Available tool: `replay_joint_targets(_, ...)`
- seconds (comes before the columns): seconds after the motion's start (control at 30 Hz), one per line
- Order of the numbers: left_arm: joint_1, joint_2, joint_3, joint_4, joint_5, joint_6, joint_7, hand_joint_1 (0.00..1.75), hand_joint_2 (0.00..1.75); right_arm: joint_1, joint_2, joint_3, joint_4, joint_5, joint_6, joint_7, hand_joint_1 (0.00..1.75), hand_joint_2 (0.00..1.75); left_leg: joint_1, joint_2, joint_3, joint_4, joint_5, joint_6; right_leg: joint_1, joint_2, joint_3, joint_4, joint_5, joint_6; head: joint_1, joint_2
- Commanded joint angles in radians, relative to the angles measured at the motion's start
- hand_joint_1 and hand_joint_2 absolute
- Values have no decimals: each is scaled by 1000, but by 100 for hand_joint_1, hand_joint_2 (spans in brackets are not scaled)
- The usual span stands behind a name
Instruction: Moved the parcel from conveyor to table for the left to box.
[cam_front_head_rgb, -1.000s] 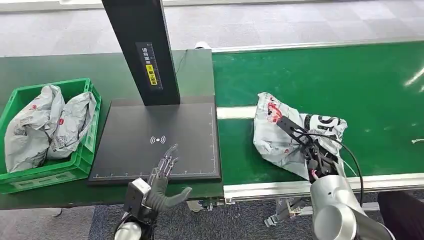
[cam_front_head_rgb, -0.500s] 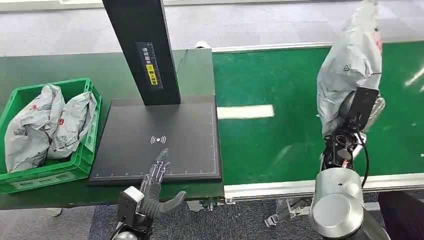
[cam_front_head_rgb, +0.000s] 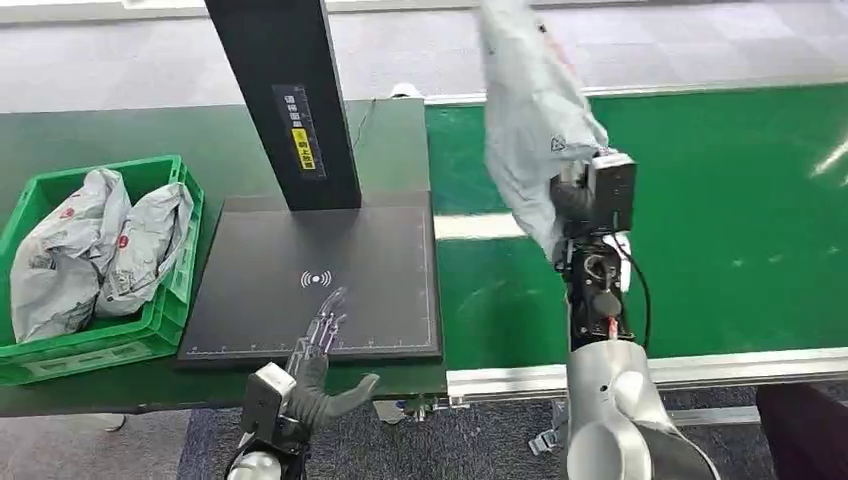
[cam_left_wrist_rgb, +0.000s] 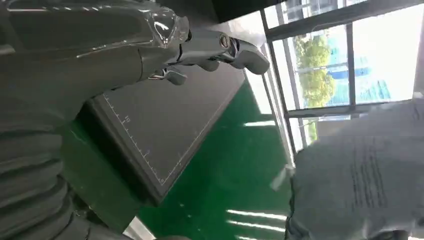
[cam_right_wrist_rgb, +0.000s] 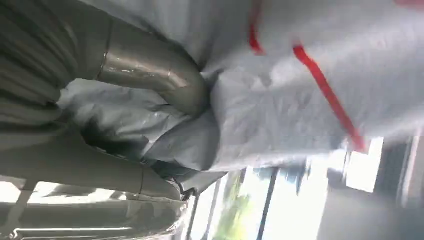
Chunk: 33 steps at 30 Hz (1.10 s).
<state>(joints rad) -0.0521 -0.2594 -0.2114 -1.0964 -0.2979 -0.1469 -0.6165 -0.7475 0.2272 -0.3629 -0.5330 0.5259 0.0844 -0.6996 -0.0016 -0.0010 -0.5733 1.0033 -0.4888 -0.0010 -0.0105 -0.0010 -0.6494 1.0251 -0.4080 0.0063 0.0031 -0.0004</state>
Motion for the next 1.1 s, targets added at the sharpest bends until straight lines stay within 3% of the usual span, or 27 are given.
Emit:
replay_joint_targets(0.03, -44, 25, 14, 72, -15, -6, -4, 0, 175, 13, 122, 520, 124, 50, 100, 53, 175, 175, 0, 14, 4, -2, -2, -2, 0, 13, 0, -1, 2, -2, -2, 0)
replay_joint_targets(0.1, -44, 25, 17, 72, -16, -5, -5, 0, 175, -3, 122, 582, 156, 75, 121, 149, 175, 175, 2, 7, 3, -2, -1, -2, 2, 5, 0, -2, 1, -3, -1, 0)
replay_joint_targets(0.4, -41, 24, 16, 68, -17, -6, -5, 0, 175, -7, 118, 587, 162, 69, 117, 152, 175, 175, 1, 1, 1, -1, 0, -1, 1, 0, 1, -3, 0, -2, 0, 0)
replay_joint_targets(0.57, -14, 19, 19, 17, -17, -9, 19, 0, 175, -22, 120, 671, 217, 148, 48, 425, 175, 175, 1, 2, 0, -1, -1, -1, 1, 1, 0, -2, 0, -2, 0, 0)
replay_joint_targets(0.63, 1, 15, 14, -18, -18, -10, 41, 0, 175, -15, 102, 716, 235, 205, -45, 559, 175, 175, 2, 2, 1, -2, -1, -2, 2, 1, 1, -3, 0, -2, -1, 0)
replay_joint_targets(0.8, 17, 13, 9, -52, -17, -6, 60, 0, 175, -6, 75, 752, 231, 279, -242, 668, 175, 175, 2, -1, 1, -1, 0, -1, 2, -2, 1, -3, 0, -2, 0, 0)
replay_joint_targets(0.83, 15, 13, 7, -52, -18, -7, 63, 0, 175, -7, 69, 755, 230, 293, -277, 694, 2, 175, 2, 0, 0, -1, 0, -1, 2, -1, 0, -2, 0, -2, 0, 0)
replay_joint_targets(1.0, 4, 17, 9, -27, -14, 0, 66, 0, 175, -4, 64, 770, 227, 330, -271, 694, 0, 175, 1, -1, 0, -1, 0, -1, 1, -2, 0, -2, 0, -2, 0, 0)
replay_joint_targets(1.1, 13, 14, 11, -39, -19, 24, 60, 0, 175, 10, 74, 732, 193, 315, -364, 642, 0, 175, 2, 0, 0, -1, 0, -1, 2, 0, 0, -2, 0, -2, 0, 0)
